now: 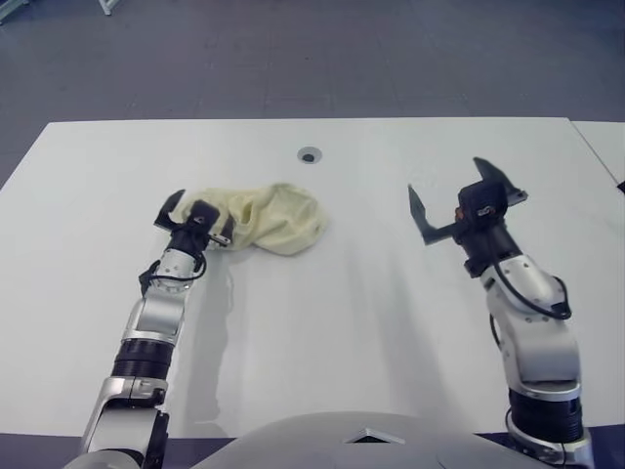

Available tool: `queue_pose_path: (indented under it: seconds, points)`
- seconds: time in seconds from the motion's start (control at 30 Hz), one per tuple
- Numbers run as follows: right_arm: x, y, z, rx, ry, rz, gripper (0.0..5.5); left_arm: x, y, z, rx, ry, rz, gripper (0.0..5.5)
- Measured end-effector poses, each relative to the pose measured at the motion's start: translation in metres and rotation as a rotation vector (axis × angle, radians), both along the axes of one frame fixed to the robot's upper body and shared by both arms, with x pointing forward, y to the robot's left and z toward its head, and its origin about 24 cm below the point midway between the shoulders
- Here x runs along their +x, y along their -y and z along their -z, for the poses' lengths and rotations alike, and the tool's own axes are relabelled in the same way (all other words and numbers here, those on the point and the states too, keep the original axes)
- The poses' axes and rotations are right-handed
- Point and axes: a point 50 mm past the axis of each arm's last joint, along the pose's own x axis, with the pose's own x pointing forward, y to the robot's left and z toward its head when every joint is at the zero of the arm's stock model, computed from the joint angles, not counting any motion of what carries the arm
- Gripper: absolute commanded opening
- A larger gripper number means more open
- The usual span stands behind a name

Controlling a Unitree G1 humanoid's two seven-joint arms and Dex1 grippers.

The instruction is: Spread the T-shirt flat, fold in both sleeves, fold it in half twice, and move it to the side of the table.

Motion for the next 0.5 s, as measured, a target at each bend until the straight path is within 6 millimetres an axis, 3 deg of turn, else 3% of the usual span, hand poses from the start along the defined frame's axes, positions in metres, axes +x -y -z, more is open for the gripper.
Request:
queue_pose_path:
  seconds: [0.23, 0.43, 0.5]
  points:
    - [0.004, 0.006, -0.018, -0.12, -0.018, -0.154, 5.4, -0.01, 0.06, -0.013, 0.033, 0.015, 0.358, 5.39]
    - [0.0, 0.025, -0.02, -0.247, -0.125, -0.251, 5.4, -0.023, 0.088, -0.023, 0.021, 0.022, 0.59, 5.39]
    - [0.001, 0.032, -0.02, -0.26, -0.137, -0.235, 5.4, -0.025, 0.089, -0.028, 0.012, 0.053, 0.596, 5.39]
